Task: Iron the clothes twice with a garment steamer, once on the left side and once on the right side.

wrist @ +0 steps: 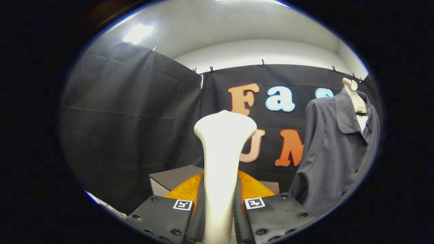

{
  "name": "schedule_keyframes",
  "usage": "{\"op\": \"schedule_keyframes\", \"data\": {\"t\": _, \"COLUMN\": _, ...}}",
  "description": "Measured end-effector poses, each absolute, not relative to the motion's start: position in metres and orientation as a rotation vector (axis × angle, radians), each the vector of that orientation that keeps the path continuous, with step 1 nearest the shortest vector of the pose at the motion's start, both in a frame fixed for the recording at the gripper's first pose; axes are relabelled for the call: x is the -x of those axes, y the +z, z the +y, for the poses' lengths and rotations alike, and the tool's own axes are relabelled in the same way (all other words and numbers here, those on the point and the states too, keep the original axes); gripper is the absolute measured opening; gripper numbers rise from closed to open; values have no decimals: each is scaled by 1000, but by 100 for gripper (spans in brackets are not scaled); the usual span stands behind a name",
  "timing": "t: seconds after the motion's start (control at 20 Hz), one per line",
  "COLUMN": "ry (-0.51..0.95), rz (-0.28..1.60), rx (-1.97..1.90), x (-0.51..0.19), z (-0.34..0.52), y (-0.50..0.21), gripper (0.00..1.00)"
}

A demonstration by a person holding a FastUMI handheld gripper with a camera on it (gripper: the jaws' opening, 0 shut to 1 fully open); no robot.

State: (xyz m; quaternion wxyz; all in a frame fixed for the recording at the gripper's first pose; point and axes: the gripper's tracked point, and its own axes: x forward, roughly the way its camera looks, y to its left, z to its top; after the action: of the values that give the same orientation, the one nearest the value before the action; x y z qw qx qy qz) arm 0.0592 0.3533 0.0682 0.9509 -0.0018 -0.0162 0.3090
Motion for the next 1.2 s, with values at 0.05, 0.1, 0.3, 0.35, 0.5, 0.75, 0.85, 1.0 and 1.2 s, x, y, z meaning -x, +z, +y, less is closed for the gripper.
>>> {"op": "schedule_keyframes", "data": {"t": 0.05, "ry": 631, "rz": -46, "rx": -7, "x": -49, "z": 347, "y": 73, "gripper": 42}}
{"op": "schedule_keyframes", "data": {"t": 0.1, "ry": 633, "rz": -58, "rx": -20, "x": -40, "z": 340, "y": 78, "gripper": 42}}
{"op": "schedule_keyframes", "data": {"t": 0.3, "ry": 609, "rz": -114, "rx": -43, "x": -12, "z": 300, "y": 99, "gripper": 42}}
{"op": "schedule_keyframes", "data": {"t": 0.35, "ry": 588, "rz": -129, "rx": -44, "x": -10, "z": 288, "y": 104, "gripper": 42}}
{"op": "schedule_keyframes", "data": {"t": 0.5, "ry": 503, "rz": -151, "rx": -68, "x": -6, "z": 240, "y": 107, "gripper": 42}}
{"op": "schedule_keyframes", "data": {"t": 0.75, "ry": 369, "rz": -179, "rx": -61, "x": -15, "z": 163, "y": 103, "gripper": 42}}
{"op": "schedule_keyframes", "data": {"t": 0.85, "ry": 324, "rz": -180, "rx": -54, "x": -21, "z": 136, "y": 96, "gripper": 42}}
{"op": "schedule_keyframes", "data": {"t": 1.0, "ry": 277, "rz": -170, "rx": -65, "x": -35, "z": 103, "y": 87, "gripper": 42}}
{"op": "schedule_keyframes", "data": {"t": 1.2, "ry": 223, "rz": -147, "rx": -52, "x": -60, "z": 67, "y": 63, "gripper": 42}}
